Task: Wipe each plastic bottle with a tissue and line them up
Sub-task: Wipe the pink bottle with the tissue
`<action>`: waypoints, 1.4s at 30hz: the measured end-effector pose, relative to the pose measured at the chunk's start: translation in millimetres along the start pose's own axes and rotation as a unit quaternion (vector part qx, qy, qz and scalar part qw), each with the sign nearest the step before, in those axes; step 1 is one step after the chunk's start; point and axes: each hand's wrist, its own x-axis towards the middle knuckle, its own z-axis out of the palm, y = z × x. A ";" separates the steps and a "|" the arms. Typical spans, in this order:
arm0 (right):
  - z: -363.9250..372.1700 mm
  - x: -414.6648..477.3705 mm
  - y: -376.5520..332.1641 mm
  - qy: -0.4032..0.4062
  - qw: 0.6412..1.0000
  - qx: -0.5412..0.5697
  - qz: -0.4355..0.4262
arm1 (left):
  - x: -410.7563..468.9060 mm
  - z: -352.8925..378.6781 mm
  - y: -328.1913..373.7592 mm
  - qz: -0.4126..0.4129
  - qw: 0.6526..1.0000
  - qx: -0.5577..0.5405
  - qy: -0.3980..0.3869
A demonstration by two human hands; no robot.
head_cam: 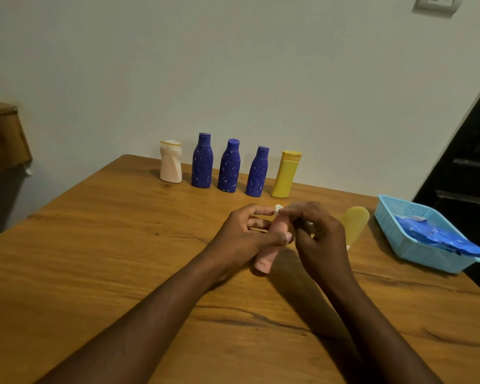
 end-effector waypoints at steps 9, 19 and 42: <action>1.5 -2.1 -1.7 -0.008 1.000 -0.008 -0.015 | 4.5 -6.5 -3.3 -0.022 0.999 -0.026 0.031; 5.8 -3.7 -3.4 -0.037 0.999 -0.003 0.039 | 6.5 -8.2 -5.6 -0.081 0.995 -0.052 0.032; 9.1 -4.4 1.3 -0.060 0.996 -0.005 0.070 | 5.6 -9.1 -0.6 -0.134 0.977 -0.165 0.011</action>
